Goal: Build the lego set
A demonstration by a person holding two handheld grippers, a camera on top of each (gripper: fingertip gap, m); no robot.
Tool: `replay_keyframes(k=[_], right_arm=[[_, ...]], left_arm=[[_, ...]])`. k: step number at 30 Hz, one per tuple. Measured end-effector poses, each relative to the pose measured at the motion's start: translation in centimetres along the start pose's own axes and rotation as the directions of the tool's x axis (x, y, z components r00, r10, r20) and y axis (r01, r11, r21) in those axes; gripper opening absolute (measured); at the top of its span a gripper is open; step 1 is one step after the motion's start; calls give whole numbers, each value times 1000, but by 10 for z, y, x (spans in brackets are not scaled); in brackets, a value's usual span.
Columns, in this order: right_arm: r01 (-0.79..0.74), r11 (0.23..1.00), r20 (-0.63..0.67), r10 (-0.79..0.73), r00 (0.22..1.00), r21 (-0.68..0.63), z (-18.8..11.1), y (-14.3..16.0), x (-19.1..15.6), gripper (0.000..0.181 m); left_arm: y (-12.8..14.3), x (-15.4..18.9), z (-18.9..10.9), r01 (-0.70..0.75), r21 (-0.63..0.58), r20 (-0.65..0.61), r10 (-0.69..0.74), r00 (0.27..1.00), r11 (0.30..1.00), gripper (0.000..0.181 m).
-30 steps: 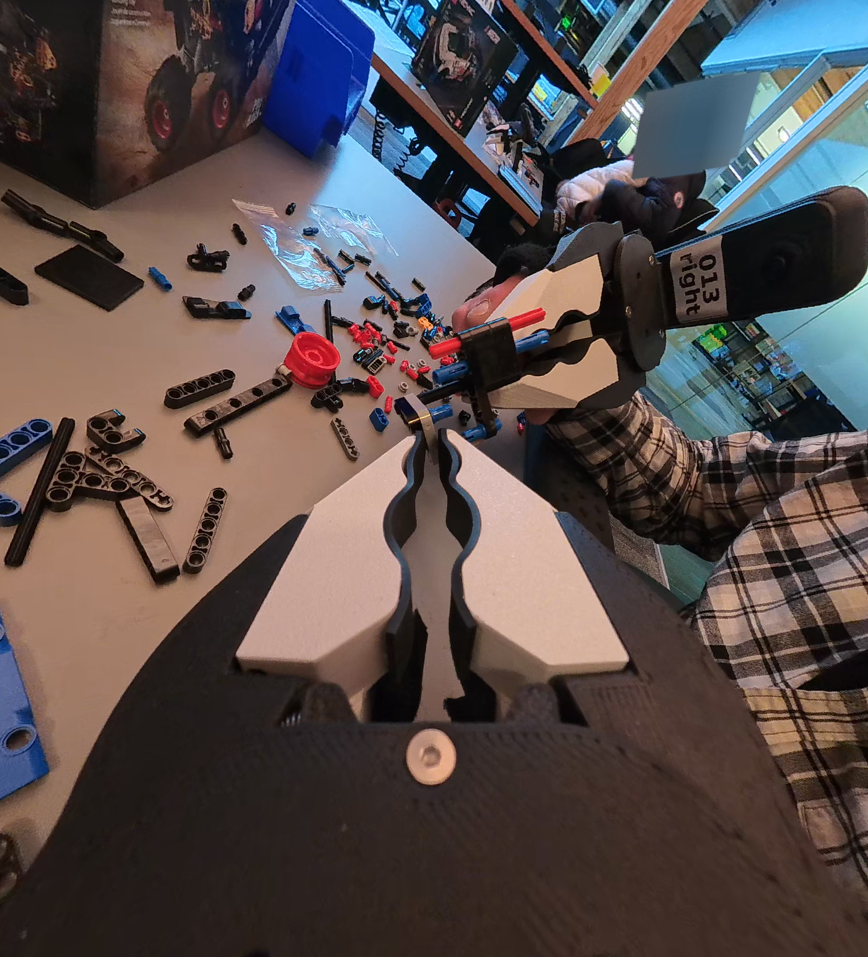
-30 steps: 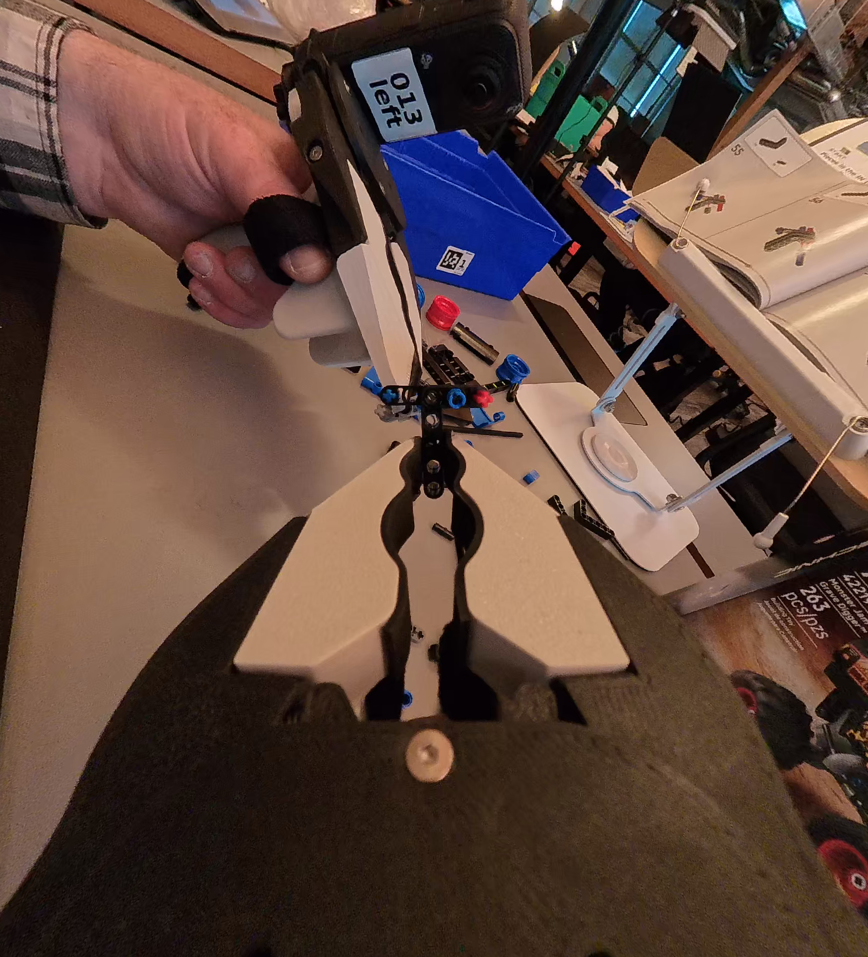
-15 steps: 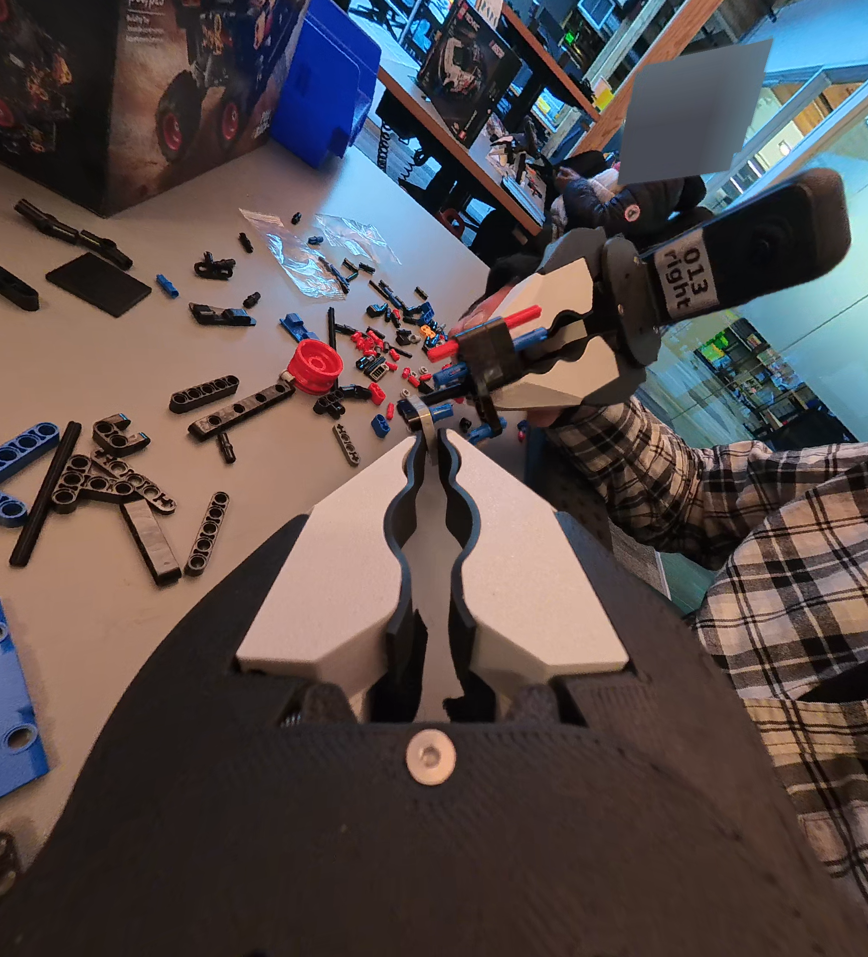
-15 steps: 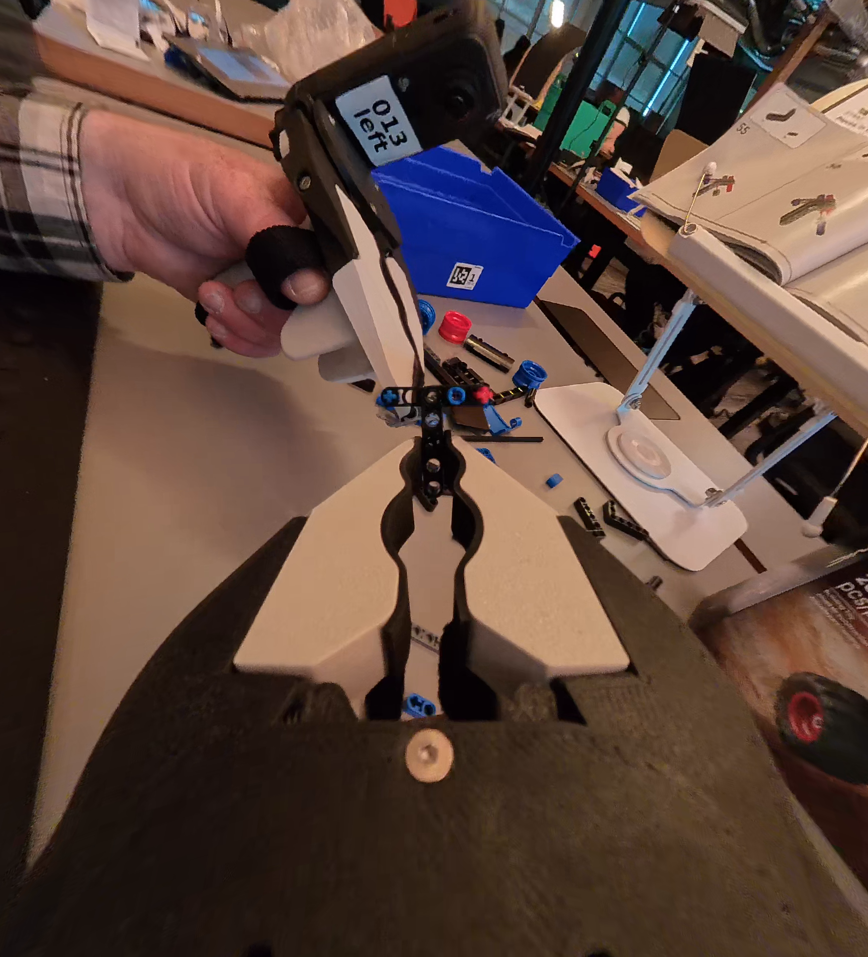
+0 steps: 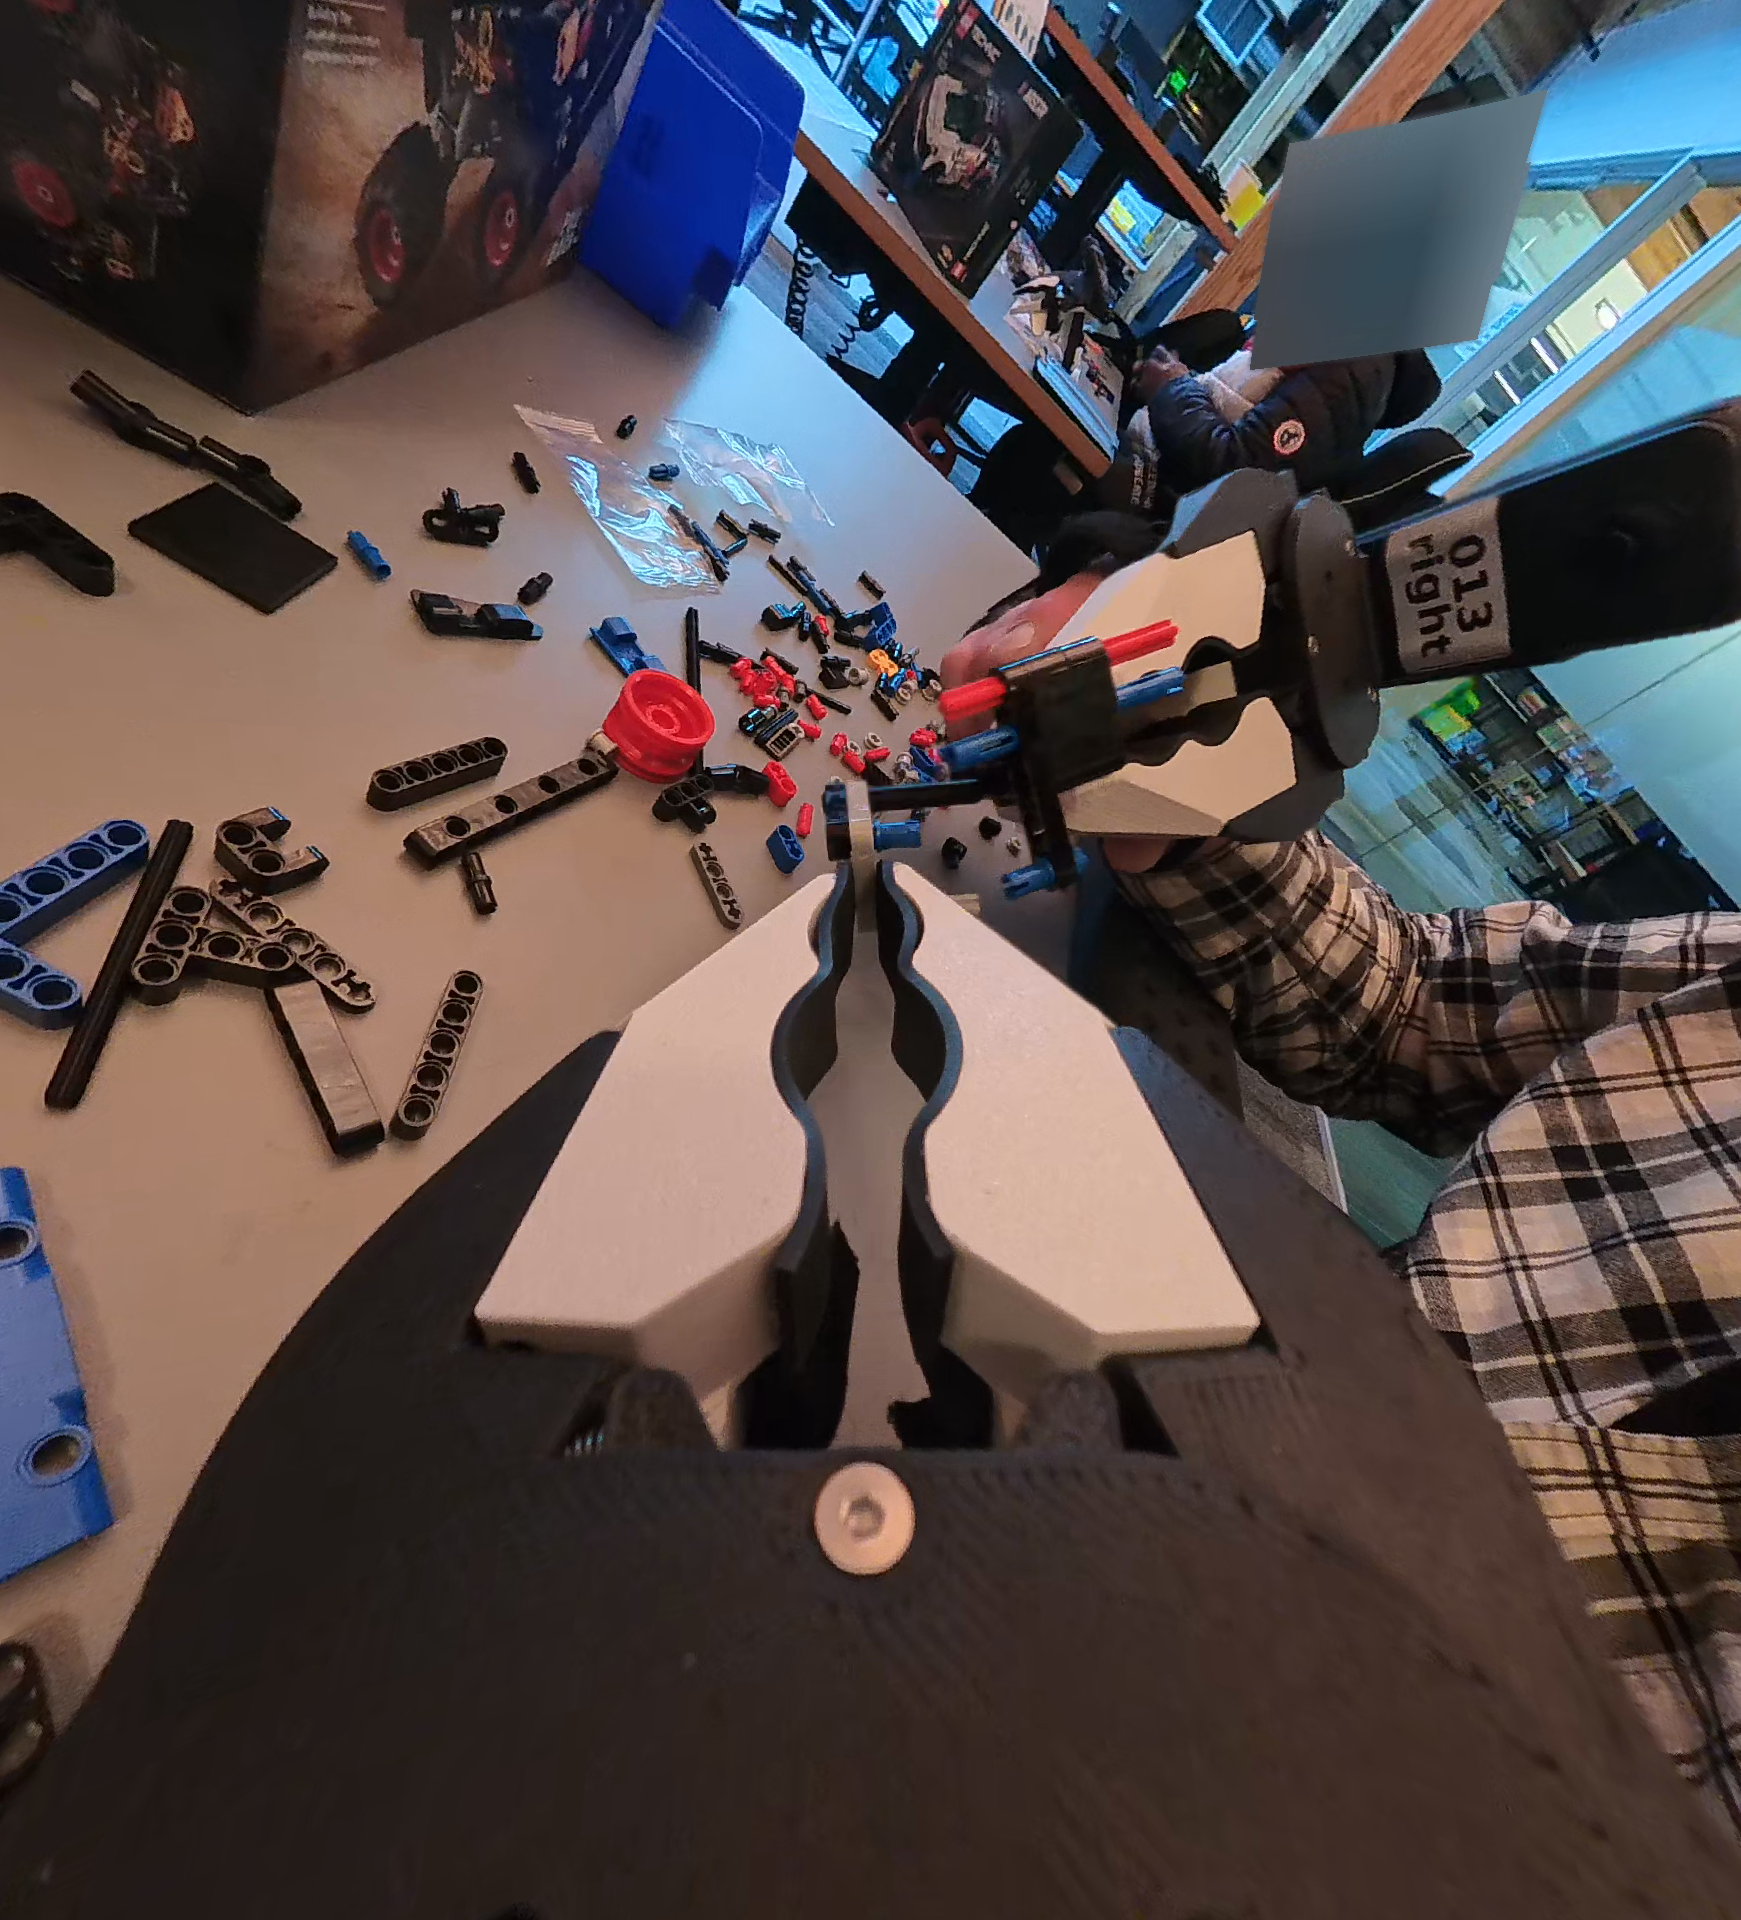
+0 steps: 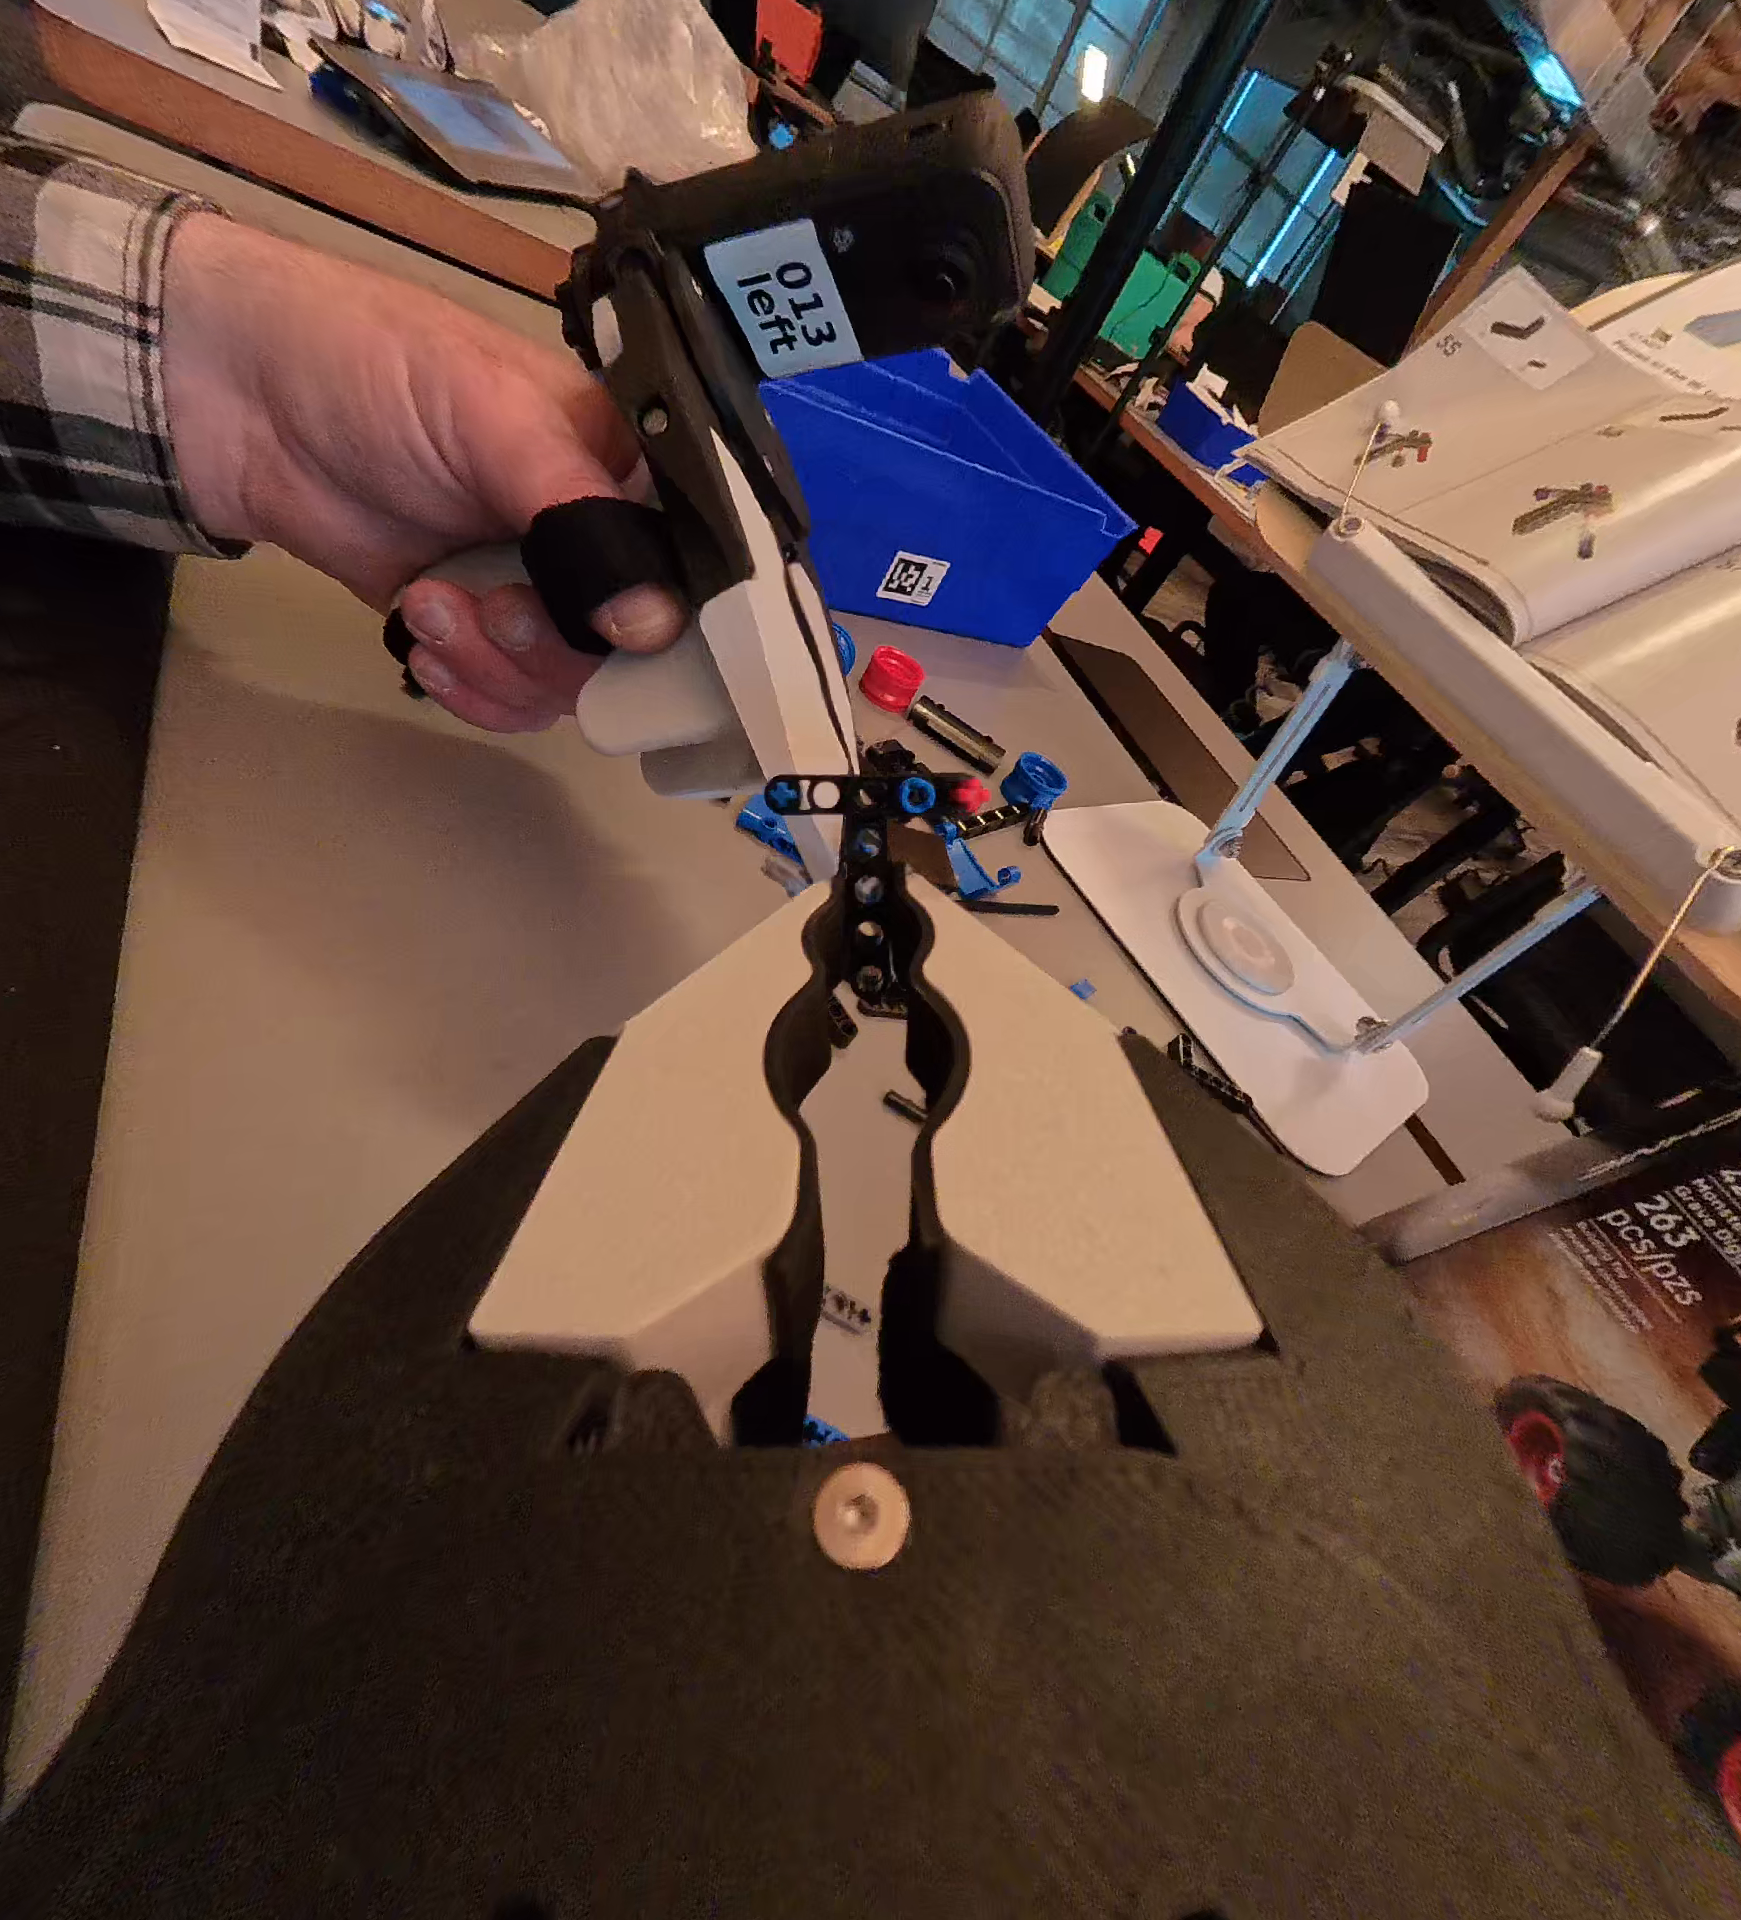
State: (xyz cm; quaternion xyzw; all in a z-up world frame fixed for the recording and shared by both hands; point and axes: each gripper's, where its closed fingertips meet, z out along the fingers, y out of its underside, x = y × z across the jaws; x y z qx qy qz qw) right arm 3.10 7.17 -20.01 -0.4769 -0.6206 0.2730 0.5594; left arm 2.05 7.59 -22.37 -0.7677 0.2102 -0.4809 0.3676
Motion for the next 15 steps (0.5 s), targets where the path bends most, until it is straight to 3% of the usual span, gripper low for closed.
replay_keyframes(k=[15], right_arm=[[100,994,-39,-101,994,-37,2,-2,-4,5]], left_arm=[[4,0,5,25,-7,-15,-25,1000,1000,2]])
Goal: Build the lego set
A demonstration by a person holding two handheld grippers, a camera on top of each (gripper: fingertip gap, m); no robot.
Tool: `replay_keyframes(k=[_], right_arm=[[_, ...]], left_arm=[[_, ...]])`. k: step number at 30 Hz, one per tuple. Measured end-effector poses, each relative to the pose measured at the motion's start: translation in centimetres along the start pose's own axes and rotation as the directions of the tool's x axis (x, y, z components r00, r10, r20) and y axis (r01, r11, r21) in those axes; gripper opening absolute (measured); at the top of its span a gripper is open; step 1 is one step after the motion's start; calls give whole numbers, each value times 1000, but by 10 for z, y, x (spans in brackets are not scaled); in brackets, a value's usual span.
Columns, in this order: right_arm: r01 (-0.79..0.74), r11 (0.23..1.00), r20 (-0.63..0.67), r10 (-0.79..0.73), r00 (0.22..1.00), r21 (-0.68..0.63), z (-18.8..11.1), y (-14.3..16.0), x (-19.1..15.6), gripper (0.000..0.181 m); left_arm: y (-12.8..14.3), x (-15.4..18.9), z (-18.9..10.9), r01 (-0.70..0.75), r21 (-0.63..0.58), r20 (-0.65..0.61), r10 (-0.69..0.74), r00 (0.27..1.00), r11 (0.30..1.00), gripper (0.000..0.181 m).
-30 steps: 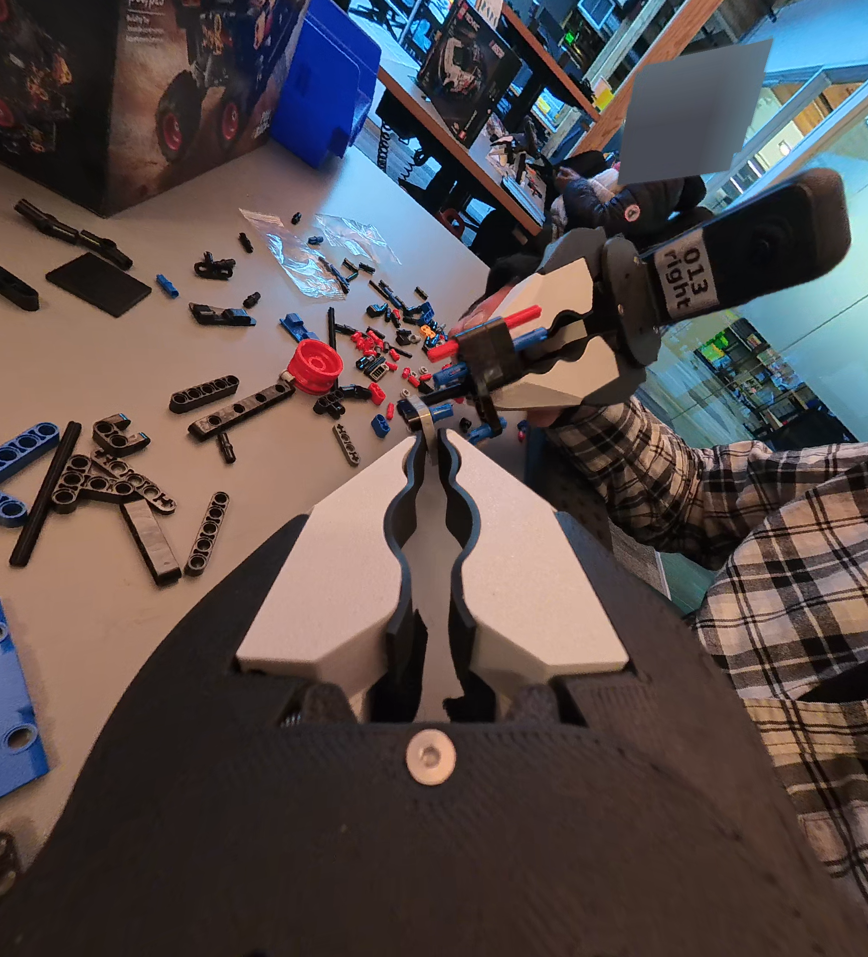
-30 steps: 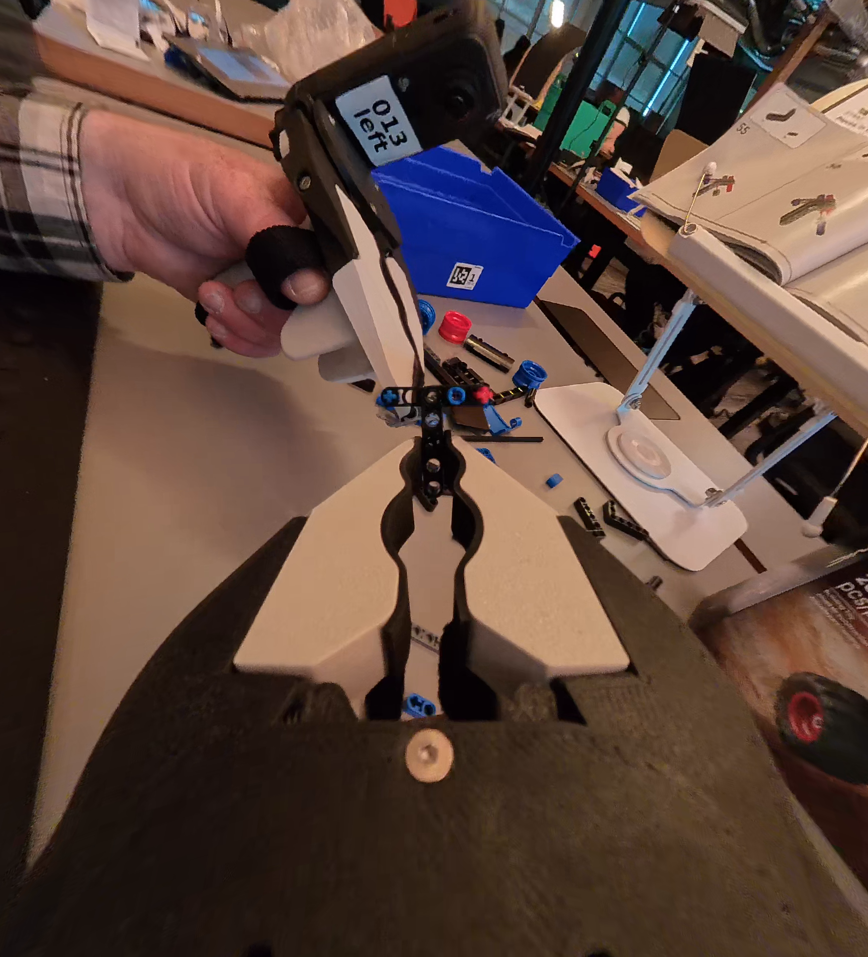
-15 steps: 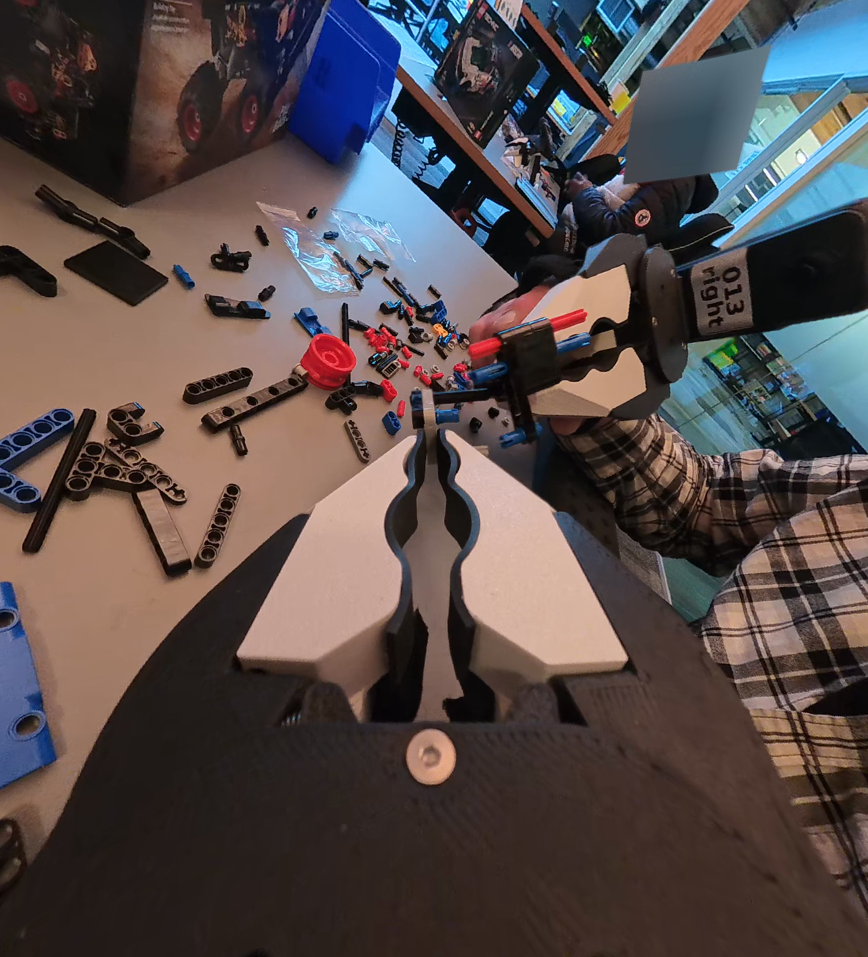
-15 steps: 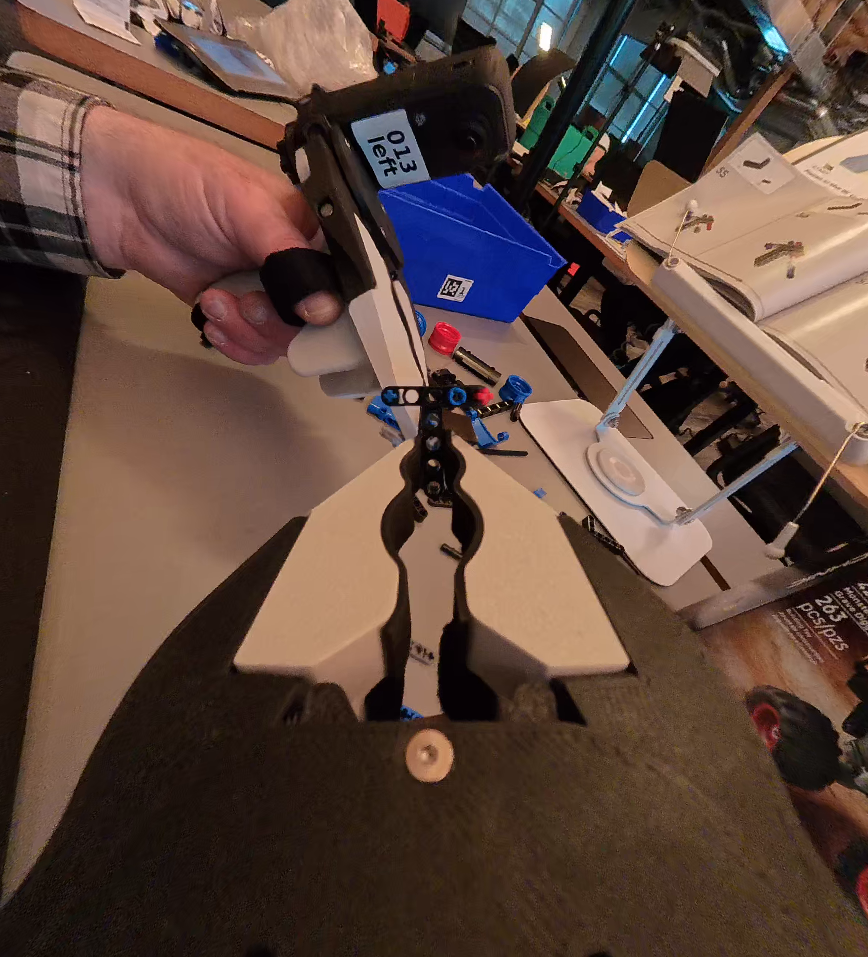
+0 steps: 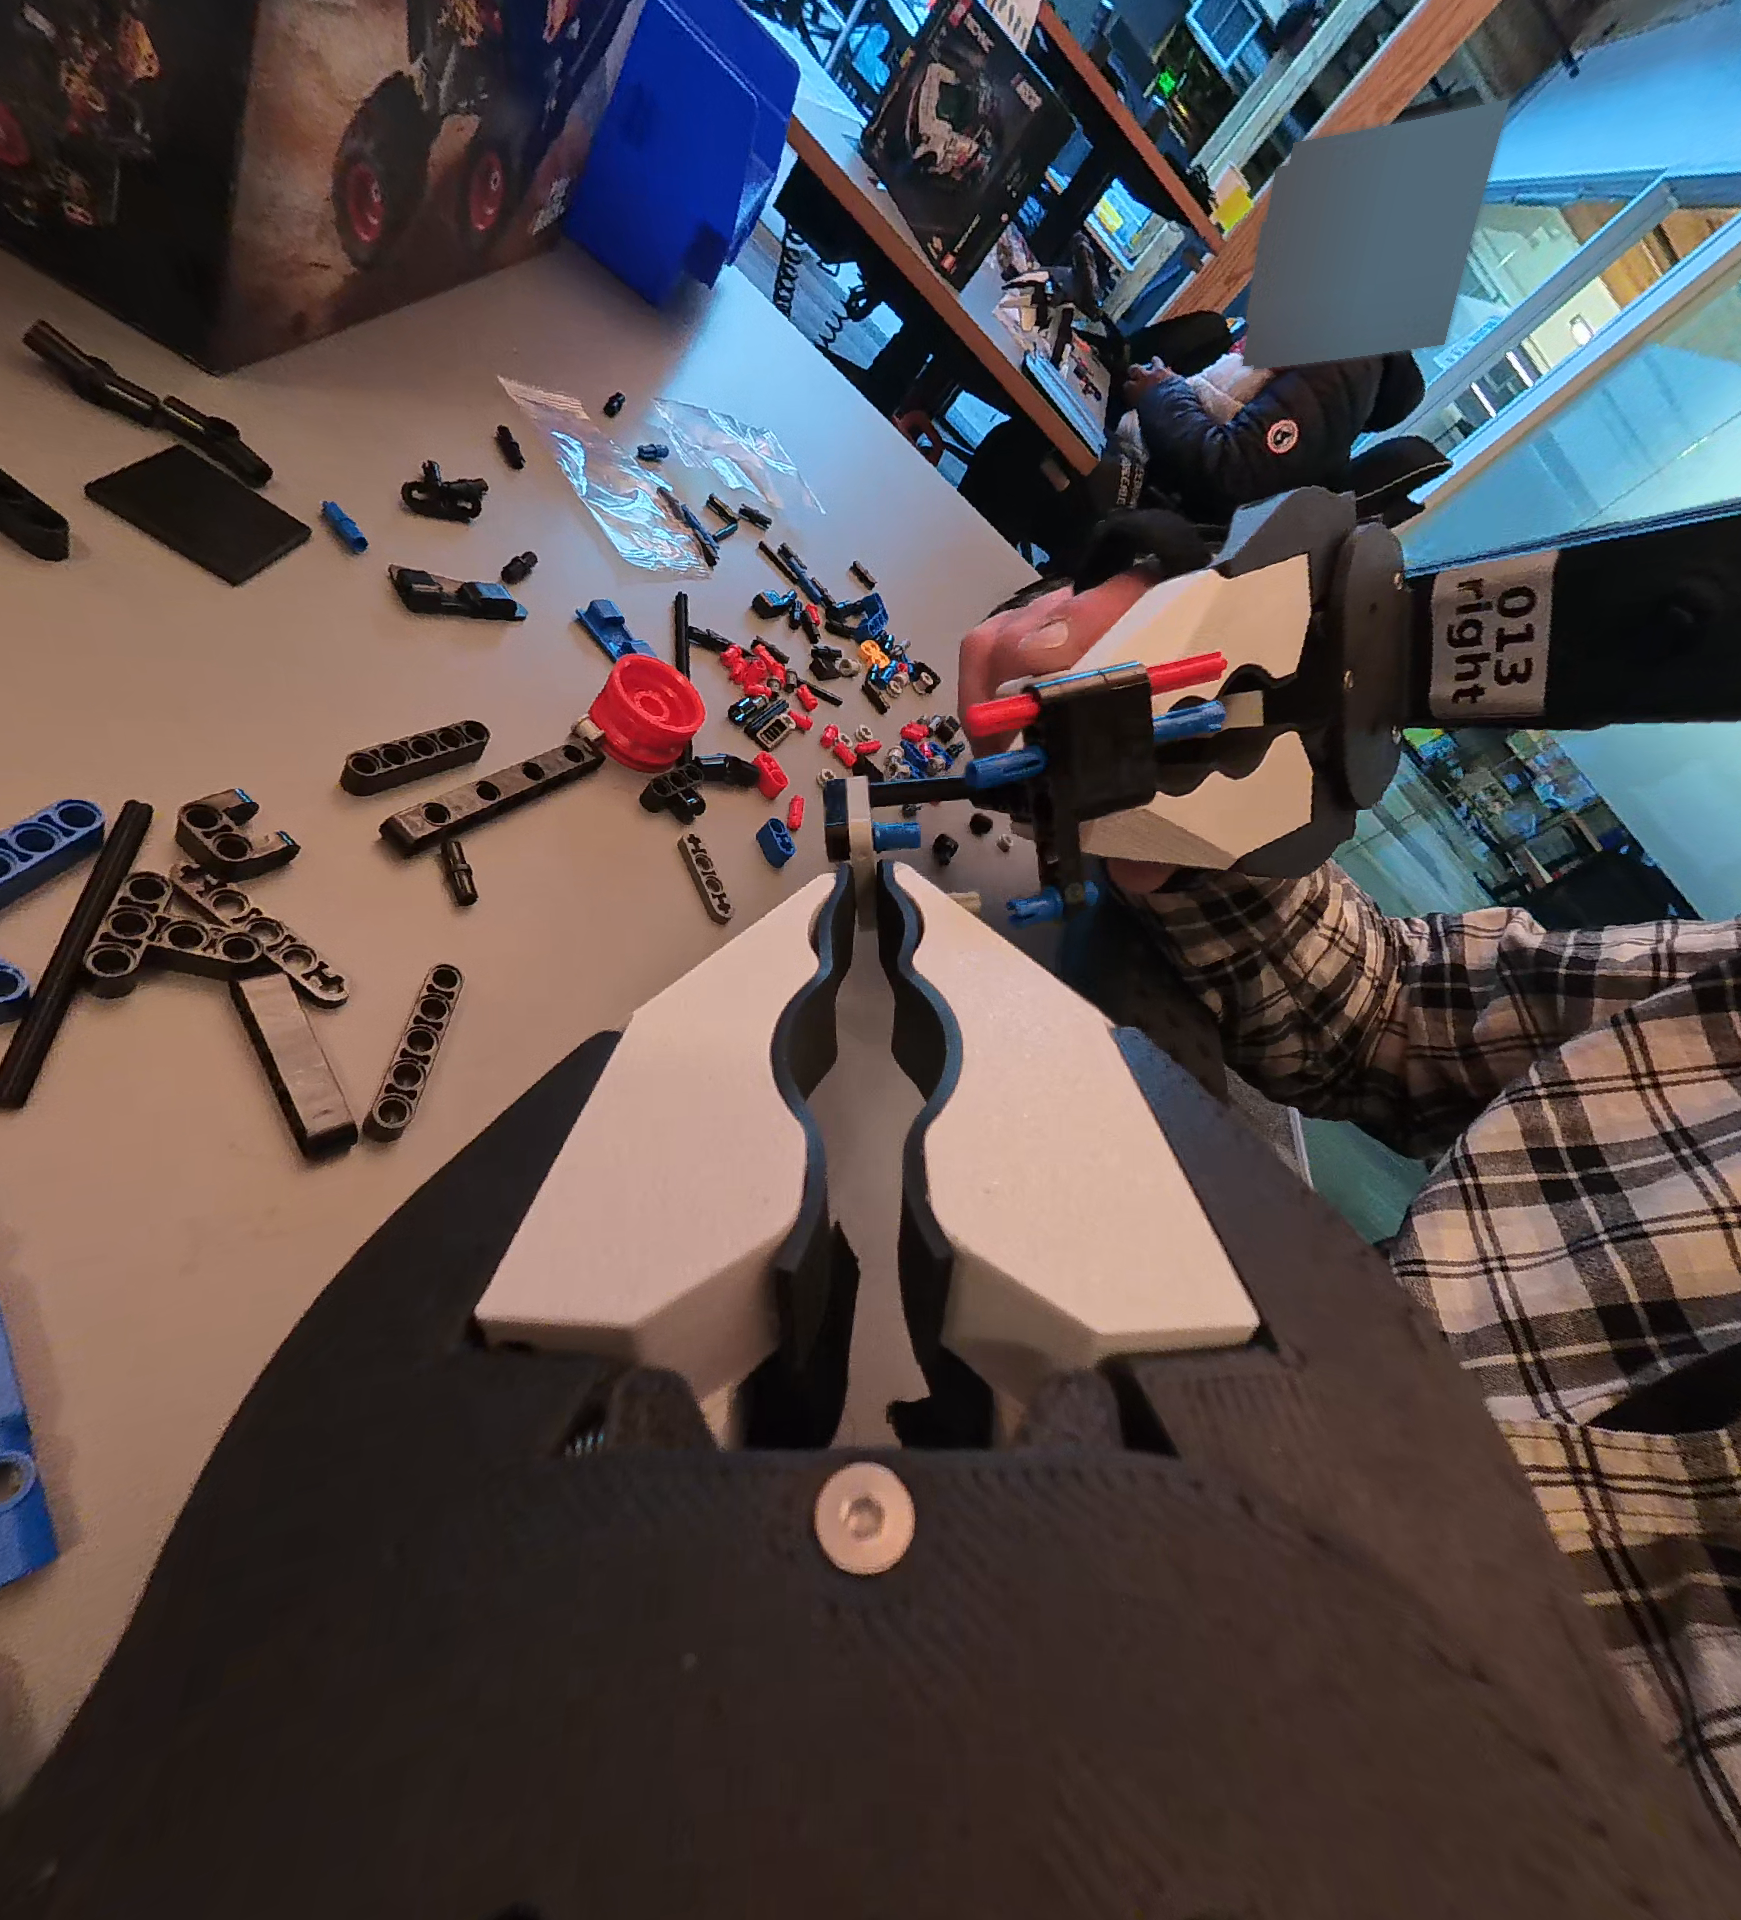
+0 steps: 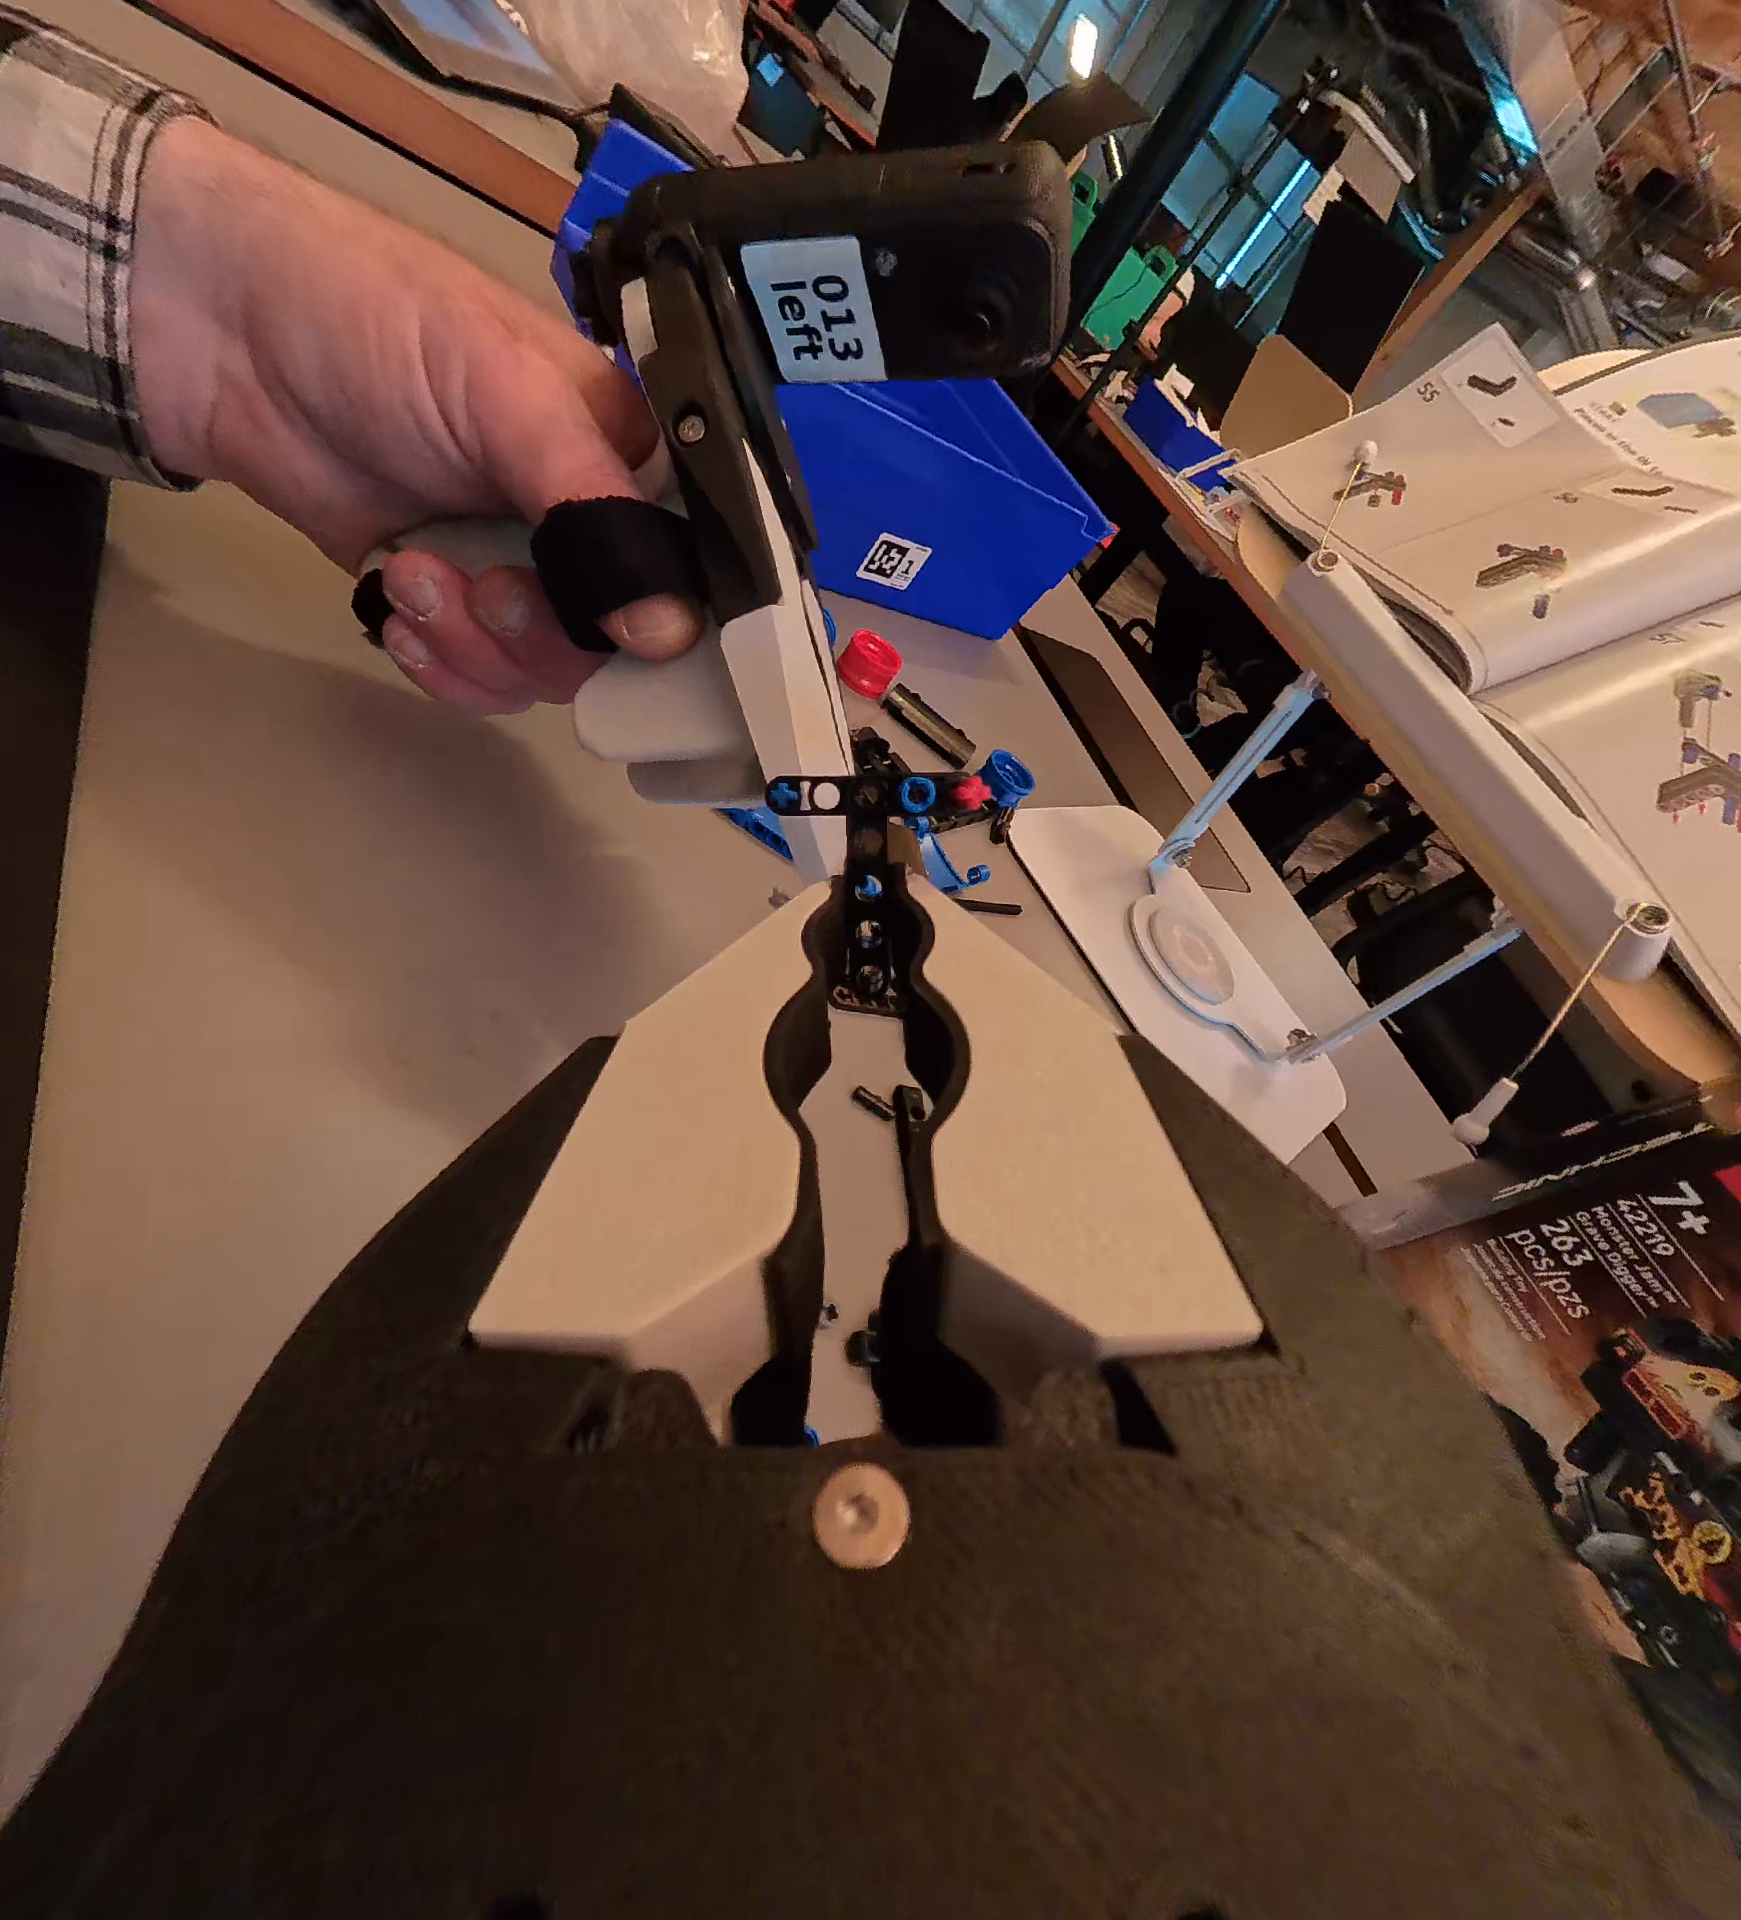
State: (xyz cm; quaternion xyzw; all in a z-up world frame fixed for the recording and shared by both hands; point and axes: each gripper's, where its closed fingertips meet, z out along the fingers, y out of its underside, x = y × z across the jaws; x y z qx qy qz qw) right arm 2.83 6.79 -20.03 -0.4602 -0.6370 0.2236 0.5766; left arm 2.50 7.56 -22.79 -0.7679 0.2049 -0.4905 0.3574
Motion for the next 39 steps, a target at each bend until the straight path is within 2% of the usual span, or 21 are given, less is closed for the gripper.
replay_keyframes(k=[11,39], right_arm=[[64,997,-7,-65,998,-37,1,5,-2,5],[74,997,39,-74,996,8,-2,1,-6,5]], left_arm=[[3,0,0,10,-16,-8,-11,1000,1000,1],[4,12,2,52,-30,-99,-55,994,998,2]])
